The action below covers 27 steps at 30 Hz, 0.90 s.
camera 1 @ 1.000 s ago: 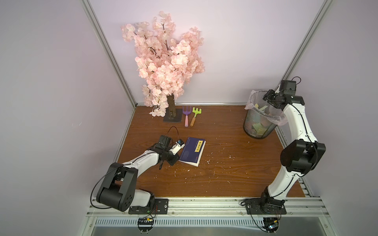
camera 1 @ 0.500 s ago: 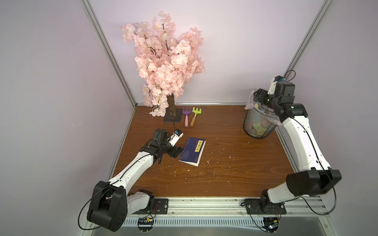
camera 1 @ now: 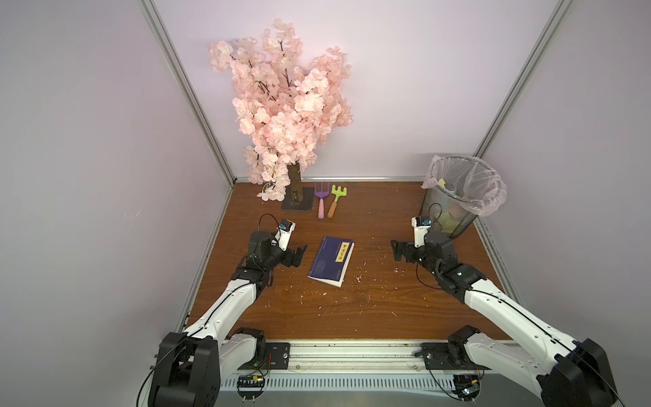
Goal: Peel off the used sticky note
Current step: Reset both arms
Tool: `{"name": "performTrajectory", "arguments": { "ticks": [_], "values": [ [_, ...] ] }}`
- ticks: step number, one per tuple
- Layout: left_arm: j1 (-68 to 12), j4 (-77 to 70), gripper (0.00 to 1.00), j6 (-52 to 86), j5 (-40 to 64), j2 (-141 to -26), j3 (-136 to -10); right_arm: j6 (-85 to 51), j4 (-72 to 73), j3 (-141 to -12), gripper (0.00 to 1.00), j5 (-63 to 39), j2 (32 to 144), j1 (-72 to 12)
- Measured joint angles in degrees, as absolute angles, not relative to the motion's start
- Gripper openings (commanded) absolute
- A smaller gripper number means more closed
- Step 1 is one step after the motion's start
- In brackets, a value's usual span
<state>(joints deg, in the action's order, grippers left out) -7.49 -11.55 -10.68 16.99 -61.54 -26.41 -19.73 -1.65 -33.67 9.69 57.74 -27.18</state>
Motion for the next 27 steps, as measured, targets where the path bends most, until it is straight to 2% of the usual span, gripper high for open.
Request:
{"name": "performTrajectory", "arguments": {
  "ticks": [9, 15, 27],
  "values": [
    [-5.8, -25.3, 0.98, -8.5, 14.6, -66.0, -20.3, -14.3, 14.6, -19.4, 0.99, 14.5, 53.9, -29.4],
    [-5.0, -34.6, 0.98, -7.6, 12.1, -67.0, -15.2, -13.5, 19.1, -18.7, 0.99, 17.1, 52.7, -29.5],
    [-3.8, -52.2, 0.98, -7.0, 8.4, -73.0, -11.6, -11.0, 20.9, -18.6, 0.99, 15.2, 49.3, -29.5]
  ]
}}
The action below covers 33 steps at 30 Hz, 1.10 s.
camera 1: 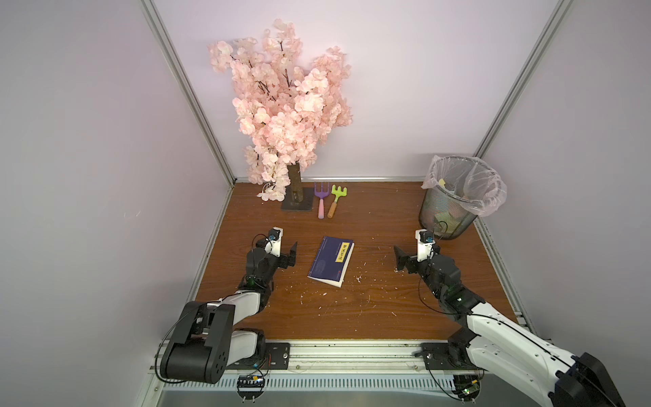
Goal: Peel off the used sticky note
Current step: Reset both arms
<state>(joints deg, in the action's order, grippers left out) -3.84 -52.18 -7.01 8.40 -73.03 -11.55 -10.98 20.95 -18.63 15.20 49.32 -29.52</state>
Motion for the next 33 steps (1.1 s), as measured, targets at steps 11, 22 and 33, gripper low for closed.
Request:
{"name": "performTrajectory", "arguments": {
  "ticks": [11, 22, 33],
  "values": [
    [-0.3, -62.6, 0.98, -3.9, 7.2, -75.5, -9.8, -10.9, 21.0, -17.3, 0.99, 16.4, 46.6, -29.5],
    [0.4, -72.0, 0.98, -0.2, 4.7, -88.1, -9.8, -10.9, 20.4, -17.2, 0.99, 16.9, 46.5, -29.5],
    [0.4, -72.1, 0.98, 0.0, 4.3, -88.0, -11.2, -4.4, 30.9, -16.4, 0.99, 13.4, 58.7, -15.0]
  ]
}}
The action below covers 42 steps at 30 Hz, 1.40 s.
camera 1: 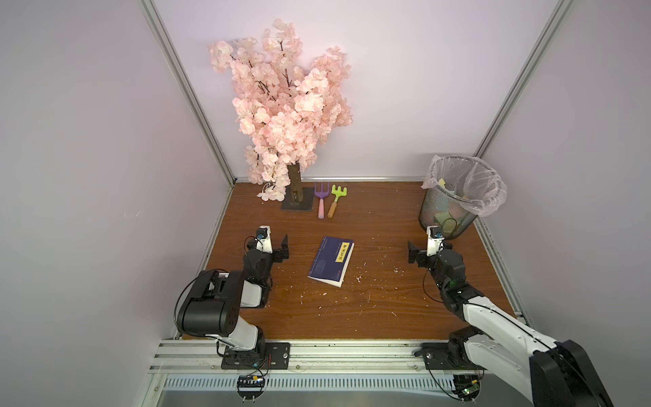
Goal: Peel off the used sticky note
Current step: Reset both arms
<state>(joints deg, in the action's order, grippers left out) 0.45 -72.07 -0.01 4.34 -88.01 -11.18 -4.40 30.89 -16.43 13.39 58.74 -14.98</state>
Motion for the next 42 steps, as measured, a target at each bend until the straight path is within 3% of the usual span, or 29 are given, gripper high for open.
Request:
{"name": "performTrajectory", "arguments": {
  "ticks": [8, 27, 42],
  "values": [
    [0.4, -72.1, 0.98, 0.0, 4.3, -88.0, -11.2, 2.5, 47.5, -8.1, 0.99, 10.9, 67.7, -8.5],
    [0.4, -72.1, 0.98, 0.0, 4.3, -88.0, -11.2, 2.5, 70.1, -11.4, 0.99, -1.2, 87.5, -1.8],
    [0.4, -72.1, 0.98, 0.0, 4.3, -88.0, -11.2, 1.9, 73.1, -11.4, 0.99, -2.3, 88.5, -1.4]
  ]
}}
